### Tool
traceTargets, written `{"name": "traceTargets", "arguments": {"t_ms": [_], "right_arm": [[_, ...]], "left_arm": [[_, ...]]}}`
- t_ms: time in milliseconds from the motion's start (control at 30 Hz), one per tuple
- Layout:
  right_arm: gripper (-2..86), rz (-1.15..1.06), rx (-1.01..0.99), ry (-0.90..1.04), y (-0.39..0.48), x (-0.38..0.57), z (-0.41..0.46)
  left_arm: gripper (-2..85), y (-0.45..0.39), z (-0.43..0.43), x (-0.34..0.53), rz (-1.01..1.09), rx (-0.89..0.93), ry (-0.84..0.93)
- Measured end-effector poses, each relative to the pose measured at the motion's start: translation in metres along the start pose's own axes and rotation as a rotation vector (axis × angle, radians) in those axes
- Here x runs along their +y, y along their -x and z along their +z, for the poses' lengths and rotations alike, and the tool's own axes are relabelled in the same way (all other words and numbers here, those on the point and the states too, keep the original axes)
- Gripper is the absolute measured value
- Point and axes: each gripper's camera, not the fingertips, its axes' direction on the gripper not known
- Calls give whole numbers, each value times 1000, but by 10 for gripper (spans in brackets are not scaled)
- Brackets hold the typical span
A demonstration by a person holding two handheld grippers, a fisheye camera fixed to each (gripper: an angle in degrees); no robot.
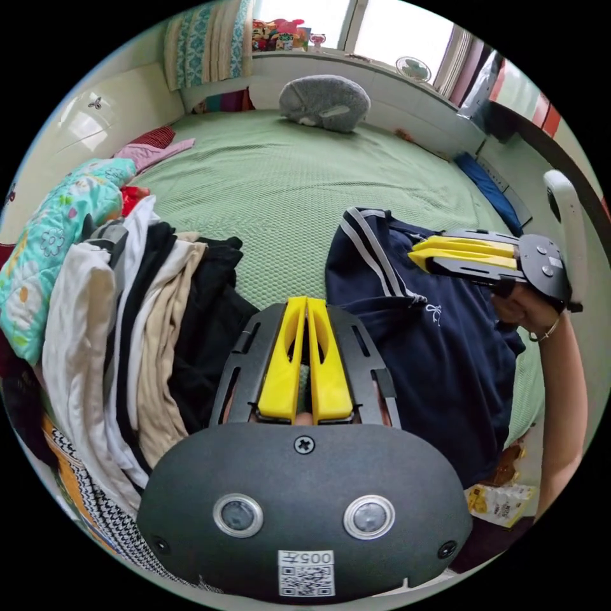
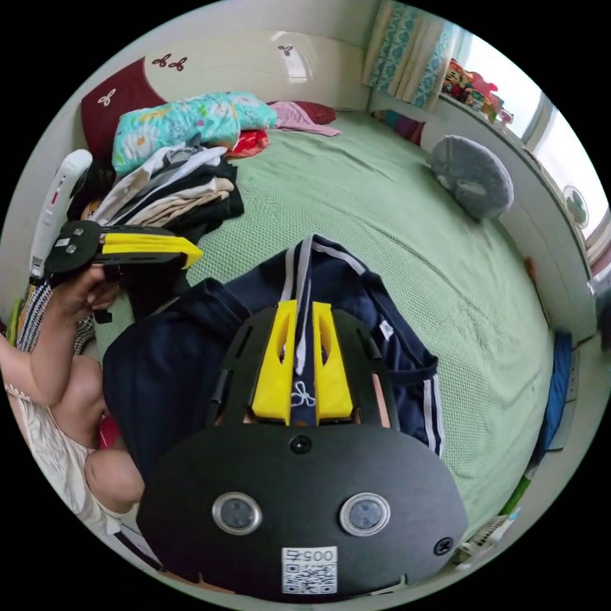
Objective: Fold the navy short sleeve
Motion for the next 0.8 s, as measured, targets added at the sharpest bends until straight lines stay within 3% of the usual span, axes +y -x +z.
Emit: {"name": "traceTargets", "arguments": {"t_ms": [200,433,533,700,800], "right_arm": [[18,-63,-112,91,28,-5,44],[-5,-197,-264,231,41,27,37],[7,-217,-202,241,38,34,29],[43,-37,9,-27,9,4,-5],[52,12,100,-18,4,-21,10]], "left_arm": [[-3,-14,-7,3,25,-40,-36],[-1,-21,-4,3,23,-13,-23],[2,-32,-1,2,48,-21,-12],[40,-47,6,0,90,16,15],[58,-57,16,-1,114,-10,43]]}}
